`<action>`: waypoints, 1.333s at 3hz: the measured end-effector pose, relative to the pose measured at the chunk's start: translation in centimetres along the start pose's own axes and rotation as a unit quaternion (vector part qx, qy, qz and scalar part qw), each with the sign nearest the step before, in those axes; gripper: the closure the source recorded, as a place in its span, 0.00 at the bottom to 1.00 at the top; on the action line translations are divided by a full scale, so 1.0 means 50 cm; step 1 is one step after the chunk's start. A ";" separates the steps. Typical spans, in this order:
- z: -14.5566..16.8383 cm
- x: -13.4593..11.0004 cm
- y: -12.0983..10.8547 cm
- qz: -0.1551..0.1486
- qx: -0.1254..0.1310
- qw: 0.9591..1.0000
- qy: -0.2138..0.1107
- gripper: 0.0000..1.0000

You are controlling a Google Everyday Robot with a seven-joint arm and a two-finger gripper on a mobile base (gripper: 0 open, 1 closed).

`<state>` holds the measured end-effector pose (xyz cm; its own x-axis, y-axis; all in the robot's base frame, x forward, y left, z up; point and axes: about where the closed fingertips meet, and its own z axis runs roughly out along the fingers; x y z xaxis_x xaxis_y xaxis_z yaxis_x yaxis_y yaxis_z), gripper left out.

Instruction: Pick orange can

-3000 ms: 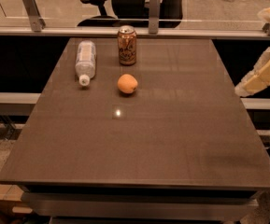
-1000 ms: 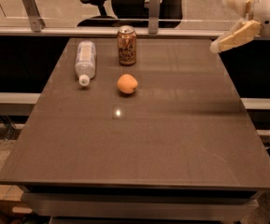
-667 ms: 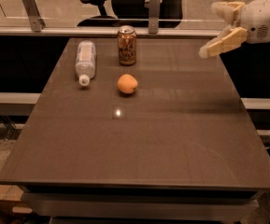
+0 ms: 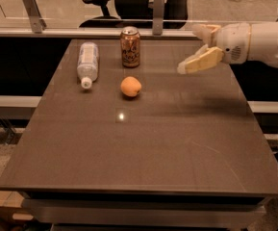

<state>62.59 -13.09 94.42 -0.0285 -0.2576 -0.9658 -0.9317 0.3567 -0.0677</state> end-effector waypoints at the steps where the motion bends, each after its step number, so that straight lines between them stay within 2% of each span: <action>1: 0.057 0.010 0.024 0.011 0.005 1.000 -0.016 0.00; 3: 0.143 0.038 0.002 0.020 0.023 0.999 -0.022 0.00; 4: 0.179 0.041 -0.012 0.020 0.020 0.999 -0.020 0.00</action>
Offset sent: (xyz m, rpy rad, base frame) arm 0.0233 0.0638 -0.0418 0.0771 0.0046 -0.0772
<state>66.35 -5.80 90.23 -0.0504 -0.2061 -0.9772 -0.9146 0.4026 -0.0377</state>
